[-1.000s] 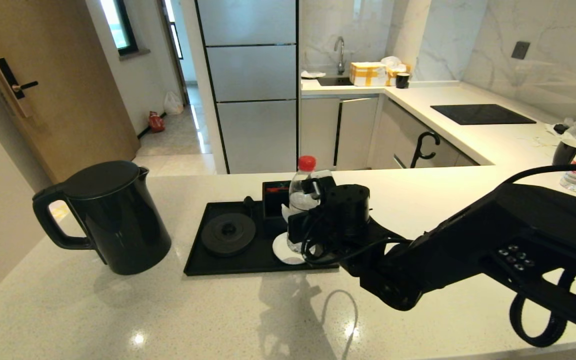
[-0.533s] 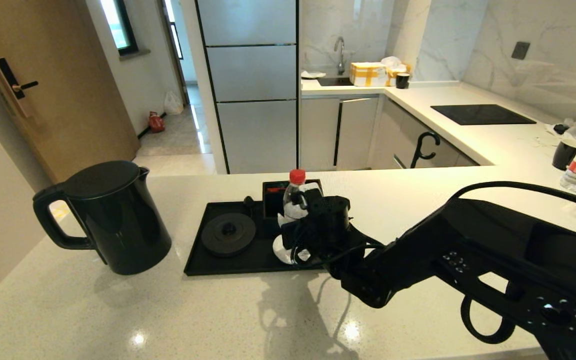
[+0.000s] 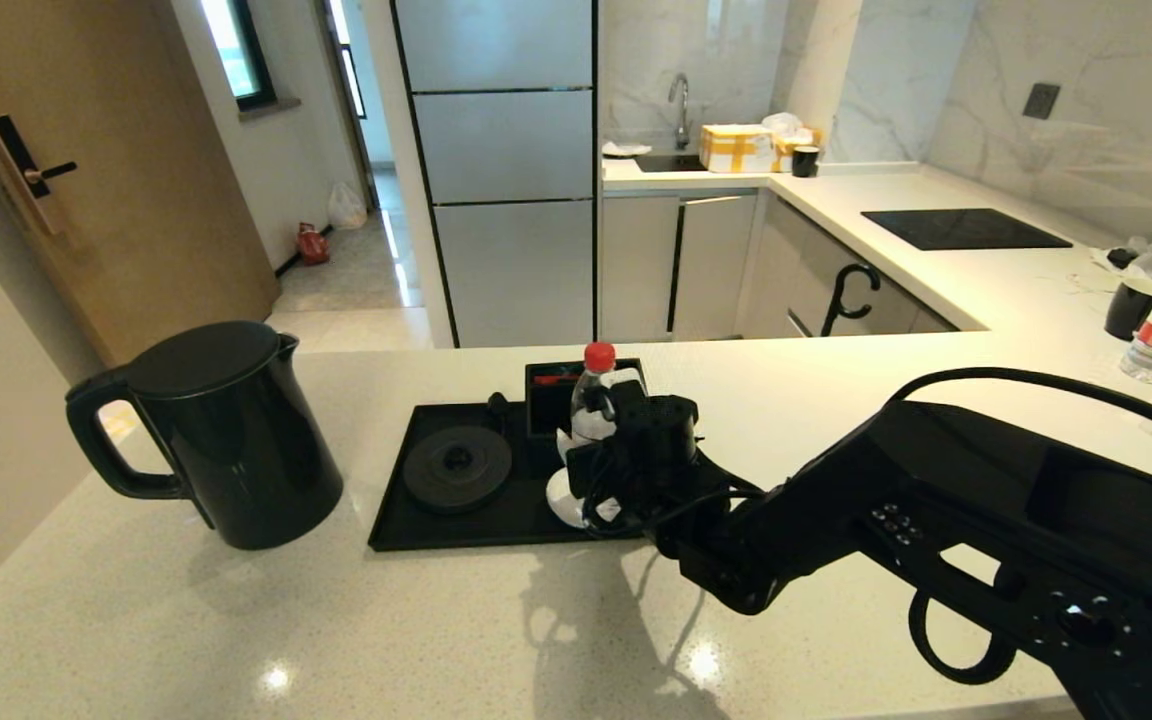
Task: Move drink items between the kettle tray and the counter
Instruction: Return the bottled water to its original position
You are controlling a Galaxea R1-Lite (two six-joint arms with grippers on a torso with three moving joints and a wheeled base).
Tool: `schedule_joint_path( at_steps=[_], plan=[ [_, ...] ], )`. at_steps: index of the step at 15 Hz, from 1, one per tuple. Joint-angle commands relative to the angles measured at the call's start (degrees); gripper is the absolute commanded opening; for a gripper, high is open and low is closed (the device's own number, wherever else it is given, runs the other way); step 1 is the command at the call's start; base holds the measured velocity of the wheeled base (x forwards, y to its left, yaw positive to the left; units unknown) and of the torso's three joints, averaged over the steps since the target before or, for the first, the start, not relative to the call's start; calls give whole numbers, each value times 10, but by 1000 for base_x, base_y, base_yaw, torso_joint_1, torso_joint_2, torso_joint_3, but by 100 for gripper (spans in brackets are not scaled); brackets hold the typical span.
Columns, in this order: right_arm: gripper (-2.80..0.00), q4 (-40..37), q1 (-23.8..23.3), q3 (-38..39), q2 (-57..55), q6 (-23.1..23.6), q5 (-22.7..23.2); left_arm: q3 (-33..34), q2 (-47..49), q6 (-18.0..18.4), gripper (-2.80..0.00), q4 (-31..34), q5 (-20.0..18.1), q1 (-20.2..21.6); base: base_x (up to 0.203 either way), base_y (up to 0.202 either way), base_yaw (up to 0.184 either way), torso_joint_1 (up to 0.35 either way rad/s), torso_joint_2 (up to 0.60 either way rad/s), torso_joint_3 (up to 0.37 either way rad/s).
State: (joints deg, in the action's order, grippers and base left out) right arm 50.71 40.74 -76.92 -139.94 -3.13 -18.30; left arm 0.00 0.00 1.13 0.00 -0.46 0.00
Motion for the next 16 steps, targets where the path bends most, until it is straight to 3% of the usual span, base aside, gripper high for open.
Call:
schedule_joint_path(
  at_steps=[1, 9, 16],
  plan=[
    [0, 4, 0, 0, 5, 0, -1, 0, 0, 0, -280, 0, 0, 1, 0, 0, 0, 0, 0, 0],
    [0, 21, 0, 31, 14, -4, 5, 0, 0, 0, -280, 0, 0, 0, 0, 0, 0, 0, 0, 0],
    [0, 19, -1, 148, 137, -31, 72, 0, 0, 0, -280, 0, 0, 0, 0, 0, 0, 0, 0, 0]
  ],
)
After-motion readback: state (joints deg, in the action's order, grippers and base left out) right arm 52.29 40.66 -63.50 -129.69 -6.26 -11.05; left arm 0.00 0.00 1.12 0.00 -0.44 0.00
